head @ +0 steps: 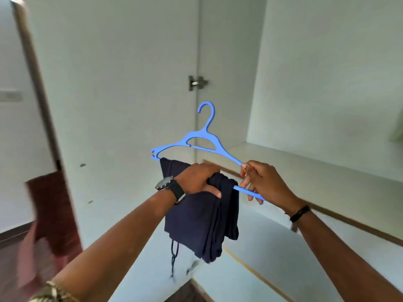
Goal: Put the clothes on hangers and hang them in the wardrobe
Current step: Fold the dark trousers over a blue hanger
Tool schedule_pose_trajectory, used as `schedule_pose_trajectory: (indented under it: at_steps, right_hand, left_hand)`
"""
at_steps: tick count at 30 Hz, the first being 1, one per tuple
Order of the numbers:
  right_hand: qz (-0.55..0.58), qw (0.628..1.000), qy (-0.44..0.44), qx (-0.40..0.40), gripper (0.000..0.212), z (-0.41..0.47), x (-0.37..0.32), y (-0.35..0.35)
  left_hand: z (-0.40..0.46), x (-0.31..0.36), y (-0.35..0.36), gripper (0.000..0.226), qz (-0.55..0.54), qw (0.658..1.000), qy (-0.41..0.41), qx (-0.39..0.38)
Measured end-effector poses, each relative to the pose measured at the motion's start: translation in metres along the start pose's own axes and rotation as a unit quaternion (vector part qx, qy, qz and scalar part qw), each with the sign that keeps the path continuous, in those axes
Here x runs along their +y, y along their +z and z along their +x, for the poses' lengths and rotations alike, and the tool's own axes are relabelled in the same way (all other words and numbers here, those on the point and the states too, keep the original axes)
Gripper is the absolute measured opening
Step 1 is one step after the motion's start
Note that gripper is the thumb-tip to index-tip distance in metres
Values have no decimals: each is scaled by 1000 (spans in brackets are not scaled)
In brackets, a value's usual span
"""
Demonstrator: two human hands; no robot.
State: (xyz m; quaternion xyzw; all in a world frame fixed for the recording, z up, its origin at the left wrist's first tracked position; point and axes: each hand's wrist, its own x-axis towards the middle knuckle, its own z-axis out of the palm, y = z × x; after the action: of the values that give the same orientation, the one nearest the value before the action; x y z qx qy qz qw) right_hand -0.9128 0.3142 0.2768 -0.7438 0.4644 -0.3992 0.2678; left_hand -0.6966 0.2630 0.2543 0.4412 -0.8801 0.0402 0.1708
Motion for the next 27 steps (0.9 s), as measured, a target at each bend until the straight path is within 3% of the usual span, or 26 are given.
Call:
schedule_pose_trajectory:
  at_steps: [6, 10, 14, 17, 20, 23, 25, 27]
  right_hand:
    - [-35, 992, 53, 110, 32, 38, 15, -119]
    - [-102, 979, 61, 168, 21, 59, 23, -183]
    - [-135, 961, 46, 236, 15, 83, 22, -234]
    - [-150, 941, 37, 302, 14, 103, 12, -265]
    - [-193, 905, 27, 378, 15, 117, -3, -298]
    - [-216, 866, 11, 451, 15, 124, -25, -338]
    - [-236, 841, -2, 487, 16, 125, -42, -363]
    - [-274, 811, -20, 516, 18, 128, -62, -390]
  left_hand:
    - [161, 59, -9, 46, -98, 987, 120, -49]
    - [258, 82, -26, 40, -127, 972, 187, -69]
    - [355, 96, -52, 34, -119, 955, 259, -82]
    - [415, 106, -73, 43, -93, 948, 295, -70]
    - [464, 127, -92, 58, -103, 932, 348, 3]
    - [499, 156, -107, 86, -159, 885, 395, 187]
    - [517, 176, -109, 89, -222, 858, 372, 278]
    - [535, 200, -113, 84, -305, 830, 344, 315]
